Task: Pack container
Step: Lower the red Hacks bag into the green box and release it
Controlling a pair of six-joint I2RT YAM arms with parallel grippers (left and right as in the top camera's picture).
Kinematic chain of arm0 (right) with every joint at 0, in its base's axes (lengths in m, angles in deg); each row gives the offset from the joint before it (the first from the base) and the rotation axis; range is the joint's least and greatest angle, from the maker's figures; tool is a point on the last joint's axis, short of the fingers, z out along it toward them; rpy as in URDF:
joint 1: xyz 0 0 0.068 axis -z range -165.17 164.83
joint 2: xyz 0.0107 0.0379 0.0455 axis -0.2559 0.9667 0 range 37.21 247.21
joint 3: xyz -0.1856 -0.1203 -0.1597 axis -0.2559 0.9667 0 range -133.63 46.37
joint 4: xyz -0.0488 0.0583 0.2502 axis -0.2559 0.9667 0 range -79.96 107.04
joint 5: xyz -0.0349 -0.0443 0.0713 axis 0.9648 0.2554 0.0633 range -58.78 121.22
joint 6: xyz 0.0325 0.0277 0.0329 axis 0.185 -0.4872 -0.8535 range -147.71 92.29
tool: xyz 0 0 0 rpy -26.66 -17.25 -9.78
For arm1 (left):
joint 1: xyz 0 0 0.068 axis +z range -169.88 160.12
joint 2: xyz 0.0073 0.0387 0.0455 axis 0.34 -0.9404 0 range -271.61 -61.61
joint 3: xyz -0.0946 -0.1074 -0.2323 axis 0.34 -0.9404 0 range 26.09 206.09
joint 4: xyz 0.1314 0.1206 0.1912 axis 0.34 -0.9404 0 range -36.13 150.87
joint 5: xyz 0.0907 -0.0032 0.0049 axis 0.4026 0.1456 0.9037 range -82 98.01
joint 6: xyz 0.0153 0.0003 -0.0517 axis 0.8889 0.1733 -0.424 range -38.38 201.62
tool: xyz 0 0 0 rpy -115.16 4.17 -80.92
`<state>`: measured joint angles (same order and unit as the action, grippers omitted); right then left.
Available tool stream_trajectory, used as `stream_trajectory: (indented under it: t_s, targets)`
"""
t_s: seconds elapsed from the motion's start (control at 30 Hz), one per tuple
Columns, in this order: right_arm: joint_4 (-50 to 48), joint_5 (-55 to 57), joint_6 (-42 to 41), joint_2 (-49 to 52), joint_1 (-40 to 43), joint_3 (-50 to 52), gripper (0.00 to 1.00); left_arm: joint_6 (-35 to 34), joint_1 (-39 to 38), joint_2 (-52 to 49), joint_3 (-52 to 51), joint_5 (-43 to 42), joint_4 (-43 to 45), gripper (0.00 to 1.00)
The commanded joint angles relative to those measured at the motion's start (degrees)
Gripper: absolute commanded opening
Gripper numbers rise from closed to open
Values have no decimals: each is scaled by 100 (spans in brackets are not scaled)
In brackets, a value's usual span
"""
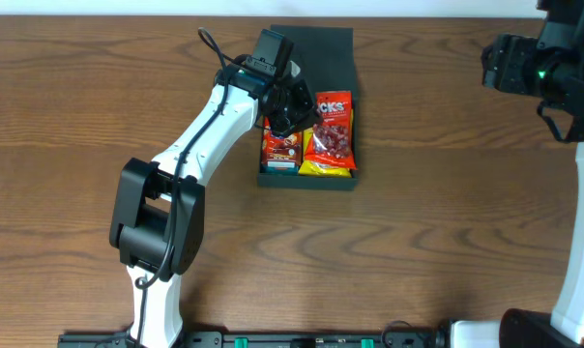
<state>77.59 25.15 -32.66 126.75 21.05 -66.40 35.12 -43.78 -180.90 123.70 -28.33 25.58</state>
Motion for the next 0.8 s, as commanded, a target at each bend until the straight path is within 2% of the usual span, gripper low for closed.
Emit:
stream_trajectory:
  t_s: [0.0, 0.27, 0.3, 0.33, 0.37, 0.43, 0.53, 0.6, 0.77]
  targets:
    - [-2, -63, -35, -7, 35, 4, 72, -136, -13, -116, 26, 42, 22, 6]
    - [-7, -63, -35, -7, 35, 4, 72, -9, -81, -136, 26, 52, -4, 7]
    - [-4, -63, -35, -7, 35, 4, 72, 26, -85, -136, 26, 39, -11, 24]
    - [-4, -63, -35, -7, 35, 4, 72, 85, -87, -136, 26, -33, -15, 56]
    - [-4, -63, -35, -7, 35, 4, 72, 245, -87, -136, 26, -173, -2, 71]
    - [-4, -63, -35, -7, 35, 4, 73, 485, -81, -136, 26, -330, -31, 92]
    - [-4, -63, -35, -7, 35, 4, 73, 632, -72, -133, 28, -420, -136, 94]
    - [-4, -61, -33, -7, 35, 4, 69, 658, -74, -111, 31, -503, -129, 92]
    - [-7, -61, -31, -4, 35, 4, 66, 909, -46, 219, 173, -625, -142, 89]
